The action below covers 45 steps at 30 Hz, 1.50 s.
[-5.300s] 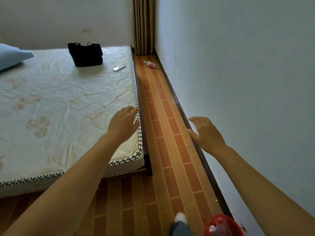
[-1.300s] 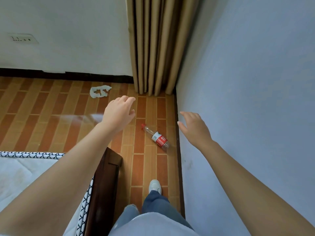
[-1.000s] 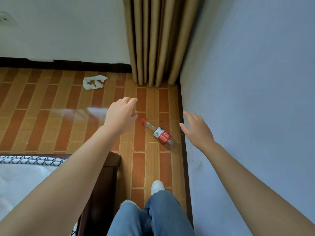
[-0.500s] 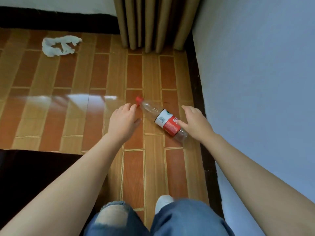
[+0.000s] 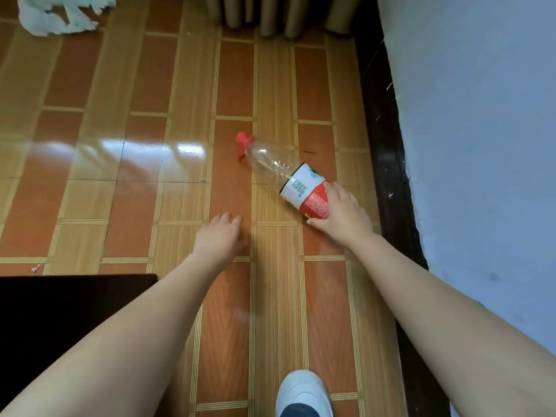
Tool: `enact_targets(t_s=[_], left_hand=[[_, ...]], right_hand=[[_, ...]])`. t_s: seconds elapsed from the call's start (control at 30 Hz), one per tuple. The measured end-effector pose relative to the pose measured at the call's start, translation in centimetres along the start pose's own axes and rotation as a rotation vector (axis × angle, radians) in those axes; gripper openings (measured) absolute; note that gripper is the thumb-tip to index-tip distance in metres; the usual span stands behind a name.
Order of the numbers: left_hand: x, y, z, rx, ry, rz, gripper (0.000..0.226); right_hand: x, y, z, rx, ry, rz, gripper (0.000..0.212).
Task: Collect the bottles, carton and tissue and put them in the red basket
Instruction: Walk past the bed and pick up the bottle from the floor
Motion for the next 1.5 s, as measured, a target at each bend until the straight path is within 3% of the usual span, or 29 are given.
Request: enact_targets(t_s=[0.33, 0.6, 1.03, 1.27, 1.5], left_hand=[[-3.7, -0.2, -0.1, -0.035, 0.057, 0.148, 0.069], [-5.1, -0.4, -0.5, -0.034, 0.071, 0.196, 0.074], [-4.0, -0.2, 0.0, -0.002, 0.046, 0.216, 0.075], [5.6, -1.1, -0.7, 0.158, -0.265, 0.06, 0.073], [24.6, -3.9, -1.2, 0.448, -0.993, -0.251, 0.064]], right_hand=[[-1.5, 0.4, -0.3, -0.028, -0.094, -0.148, 0.094], [-2.2, 0.8, -0.4, -0.056, -0.175, -0.162, 0.089], [0.9, 0.1, -1.0, -0.074, -0.031, -0.21, 0.087], [7.7, -2.8, 0.8, -0.083, 0.039, -0.217, 0.091], [20.1, -7.9, 5.1, -0.071, 0.107, -0.191, 0.091]])
Point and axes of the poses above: each hand's wrist, its own y-axis towards the middle knuckle, its own x-axis out of the back of the hand, z = x × y, the point moved 6 cm from there along y, towards the middle knuckle, and after that the axes turned 15 degrees about -z, right-handed, at the moved point
